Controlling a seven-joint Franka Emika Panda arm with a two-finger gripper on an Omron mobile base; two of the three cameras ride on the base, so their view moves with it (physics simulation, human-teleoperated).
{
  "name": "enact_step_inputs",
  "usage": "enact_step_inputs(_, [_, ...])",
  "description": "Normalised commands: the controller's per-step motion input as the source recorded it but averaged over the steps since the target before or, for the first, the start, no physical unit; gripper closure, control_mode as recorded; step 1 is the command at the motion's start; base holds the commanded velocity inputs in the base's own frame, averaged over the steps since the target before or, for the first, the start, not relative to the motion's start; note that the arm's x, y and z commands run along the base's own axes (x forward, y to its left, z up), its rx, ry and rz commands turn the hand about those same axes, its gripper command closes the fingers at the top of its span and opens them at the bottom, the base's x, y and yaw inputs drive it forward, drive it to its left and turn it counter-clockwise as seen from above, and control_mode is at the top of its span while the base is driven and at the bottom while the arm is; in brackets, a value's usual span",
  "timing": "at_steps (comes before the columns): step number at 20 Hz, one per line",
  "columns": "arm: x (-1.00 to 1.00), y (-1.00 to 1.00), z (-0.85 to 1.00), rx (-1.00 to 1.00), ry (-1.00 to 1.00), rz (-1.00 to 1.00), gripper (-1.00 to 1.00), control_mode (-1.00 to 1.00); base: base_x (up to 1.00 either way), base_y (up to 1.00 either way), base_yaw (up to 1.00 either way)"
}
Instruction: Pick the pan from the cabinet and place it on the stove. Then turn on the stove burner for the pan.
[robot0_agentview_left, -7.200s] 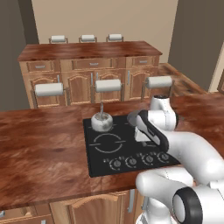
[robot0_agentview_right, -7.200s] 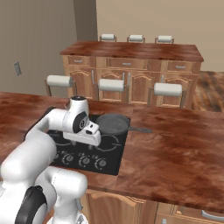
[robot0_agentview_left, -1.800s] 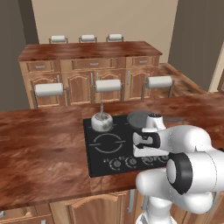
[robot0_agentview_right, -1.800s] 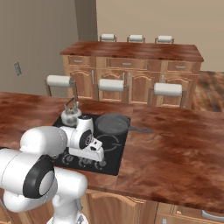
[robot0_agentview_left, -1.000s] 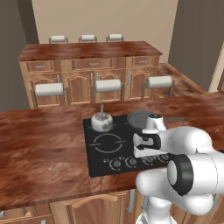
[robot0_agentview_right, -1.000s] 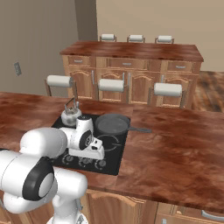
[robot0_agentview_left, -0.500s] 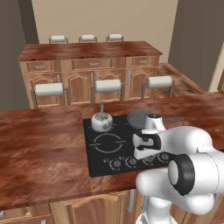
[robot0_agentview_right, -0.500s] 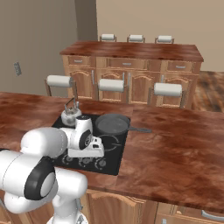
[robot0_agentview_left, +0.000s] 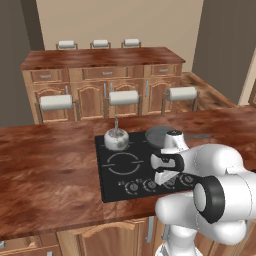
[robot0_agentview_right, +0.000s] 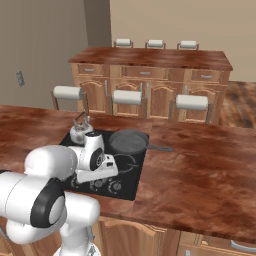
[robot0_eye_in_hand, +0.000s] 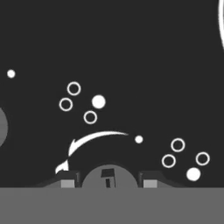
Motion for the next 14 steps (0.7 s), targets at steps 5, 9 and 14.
enact_step_inputs(5, [-0.46, 0.0, -0.46, 0.0, -0.06, 0.26, 1.0, -1.0, 0.0, 0.0, 0.0])
enact_step_inputs(9, [-0.41, 0.04, -0.43, 0.0, -0.06, 0.24, 1.0, -1.0, 0.0, 0.0, 0.0])
enact_step_inputs(14, [-0.29, 0.02, -0.36, 0.0, -0.05, 0.21, 1.0, -1.0, 0.0, 0.0, 0.0])
